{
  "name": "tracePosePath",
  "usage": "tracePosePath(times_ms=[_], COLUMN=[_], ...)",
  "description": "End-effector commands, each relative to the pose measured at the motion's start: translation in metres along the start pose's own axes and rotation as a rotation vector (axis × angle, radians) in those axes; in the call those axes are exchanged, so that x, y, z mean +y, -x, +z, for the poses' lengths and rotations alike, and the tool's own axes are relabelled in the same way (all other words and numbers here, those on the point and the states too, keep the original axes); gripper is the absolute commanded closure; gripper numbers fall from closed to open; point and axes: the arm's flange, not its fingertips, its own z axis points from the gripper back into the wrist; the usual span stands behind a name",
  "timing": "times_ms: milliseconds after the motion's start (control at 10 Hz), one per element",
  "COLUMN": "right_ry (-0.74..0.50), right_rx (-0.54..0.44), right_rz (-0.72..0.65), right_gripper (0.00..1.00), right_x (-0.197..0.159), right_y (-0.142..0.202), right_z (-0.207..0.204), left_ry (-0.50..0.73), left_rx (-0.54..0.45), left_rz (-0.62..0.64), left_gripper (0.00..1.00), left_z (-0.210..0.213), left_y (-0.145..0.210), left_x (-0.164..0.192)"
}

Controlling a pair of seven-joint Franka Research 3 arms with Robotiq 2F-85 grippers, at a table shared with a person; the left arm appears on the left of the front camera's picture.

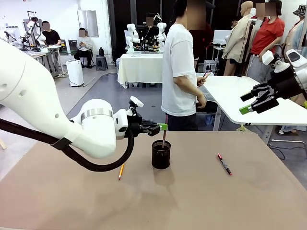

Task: Place the pens into the pen holder.
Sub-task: Pick up a writing instrument from the table and place it into the Pen holder.

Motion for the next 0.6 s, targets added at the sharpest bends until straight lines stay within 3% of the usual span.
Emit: tracePosePath(times_ms=[0,100,500], right_ry=[-0.001,-0.001,-0.001], right_rx=[-0.009,-0.009,-0.009], right_rz=[-0.002,-0.002,-0.002], right_gripper=[0.00,0.00,0.00], right_x=[0.0000,0.0000,0.0000], right_y=[-0.0026,-0.0026,-0.0026], right_z=[0.0006,0.0006,0.0006], left_ry=[-0.033,-0.032,-0.043], left_rx=[-0.003,-0.003,-0.005], left_rz=[-0.009,-0.011,-0.003], left_gripper=[0.95,0.87,0.08], left_z=[0.0021,0.0002,-0.0012], left_y=[0.0103,0.0125,0.0123], left_x=[-0.0016,-0.0007,-0.0013])
